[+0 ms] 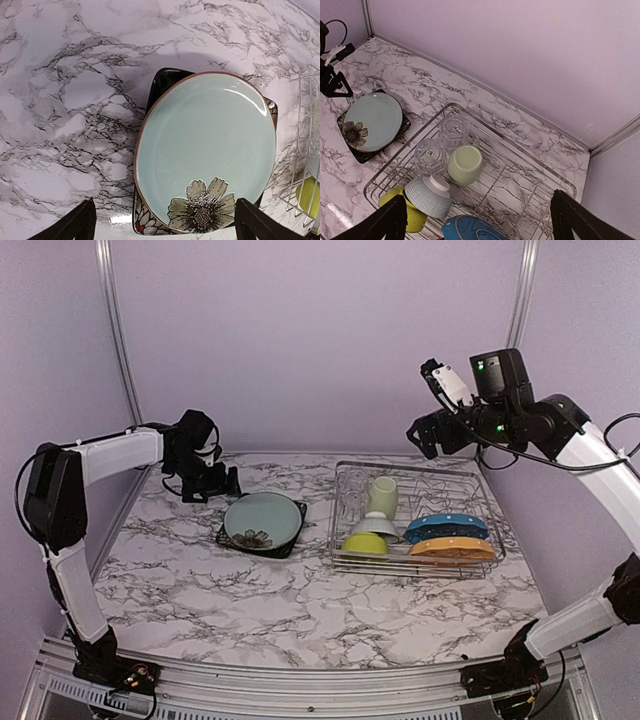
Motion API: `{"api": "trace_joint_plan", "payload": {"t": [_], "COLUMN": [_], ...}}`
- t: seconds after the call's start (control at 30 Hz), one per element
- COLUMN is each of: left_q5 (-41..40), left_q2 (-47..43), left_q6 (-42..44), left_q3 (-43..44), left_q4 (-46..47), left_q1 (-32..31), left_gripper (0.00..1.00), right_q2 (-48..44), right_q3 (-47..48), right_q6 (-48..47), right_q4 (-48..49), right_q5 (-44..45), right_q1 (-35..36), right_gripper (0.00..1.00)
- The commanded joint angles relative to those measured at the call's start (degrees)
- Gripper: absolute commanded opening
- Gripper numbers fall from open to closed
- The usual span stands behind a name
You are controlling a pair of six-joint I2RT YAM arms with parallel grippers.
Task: Unload the mixed dishes from the dish rack
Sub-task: Place the plate on the plate, then grab the plate from the dish rack.
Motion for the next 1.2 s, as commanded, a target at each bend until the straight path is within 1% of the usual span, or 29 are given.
{"api": "trace_joint_plan", "payload": {"t": [0.0,0.2,0.3,0.47,0.7,0.97,1.17], "left_q5": [-1.31,1.12,2.16,2.93,3.28,3.51,4.54], "left_q2": [-3.13,-3.81,-4.26,-5.15,-7.20,-9.32,-10.01], "left_q6": [2.86,2.85,2.58,2.65,2.21,1.23,0.11], "left_q3": [2.28,1.76,1.32,0.29,-1.47,-3.34,-4.00], "left_q4": [-1.35,0.20,0.90,1.85,3.27,4.46,5.85], "left_q1": [-0.16,-0.21,-0.22,-0.22,-0.40,-1.00,-1.27], "left_gripper": [0.99,0.99,0.99,0.99,0.99,0.99,0.99], "right_q2": [-2.55,-4.01,-4.21,-3.00,-2.01,-4.03,-4.29], "right_q3": [2.37,2.12,2.17,3.14,-1.22,-8.12,-12.36], "right_q6": [-3.35,-3.79,-4.13,-7.53,-10.26,-13.78,-17.82], "right_q4": [-6.79,-10.54,-12.53,-19.91,-26.62,-27.60,-24.85], "right_q5": [-2.27,-7.65,-8.17,-3.39,6.86,10.55,13.78], "right_q1": [-0.38,-0.38,-0.38,0.93,5.10,6.43,6.46], "right_gripper": [0.96,0.92,0.90,0.89,0.84,0.82,0.77]}}
